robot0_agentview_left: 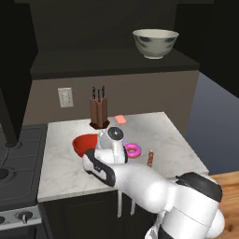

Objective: Pick both bowls and place them on the counter. Then place the donut in one bowl and place the kebab skewer in the other bowl.

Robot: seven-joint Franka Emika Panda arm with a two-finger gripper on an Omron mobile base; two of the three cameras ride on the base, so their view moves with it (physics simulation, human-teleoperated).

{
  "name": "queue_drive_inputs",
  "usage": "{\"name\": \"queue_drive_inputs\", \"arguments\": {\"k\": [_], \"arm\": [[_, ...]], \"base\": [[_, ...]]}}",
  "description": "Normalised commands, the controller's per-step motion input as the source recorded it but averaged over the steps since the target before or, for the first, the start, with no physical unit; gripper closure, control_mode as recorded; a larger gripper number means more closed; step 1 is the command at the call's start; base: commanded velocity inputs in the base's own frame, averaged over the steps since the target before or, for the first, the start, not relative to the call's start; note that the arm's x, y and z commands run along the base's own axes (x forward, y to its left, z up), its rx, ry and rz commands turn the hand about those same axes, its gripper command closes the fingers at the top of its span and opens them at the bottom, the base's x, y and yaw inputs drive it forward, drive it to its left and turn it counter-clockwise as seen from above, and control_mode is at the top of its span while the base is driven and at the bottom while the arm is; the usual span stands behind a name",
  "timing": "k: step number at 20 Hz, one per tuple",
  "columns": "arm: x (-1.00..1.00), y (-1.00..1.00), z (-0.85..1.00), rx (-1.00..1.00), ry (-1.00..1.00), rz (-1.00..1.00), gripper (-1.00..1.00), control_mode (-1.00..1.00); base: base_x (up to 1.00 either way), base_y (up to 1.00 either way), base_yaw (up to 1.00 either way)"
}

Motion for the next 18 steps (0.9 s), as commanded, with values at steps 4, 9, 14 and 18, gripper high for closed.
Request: {"name": "queue_drive_inputs", "arguments": {"k": [4, 9, 14, 18], "arm": [[0.49, 0.3, -0.32, 0.0, 0.07, 0.0, 1.0, -1.0], [0.52, 0.23, -0.41, 0.0, 0.1, 0.0, 1.0, -1.0], [0.34, 0.22, -0.24, 0.0, 0.18, 0.0, 1.0, -1.0], [0.03, 0.08, -0.01, 0.0, 0.17, 0.01, 1.0, -1.0]], "base": [[0.0, 0.0, 0.0], [0.0, 0.0, 0.0], [0.0, 0.0, 0.0], [0.0, 0.0, 0.0]]}}
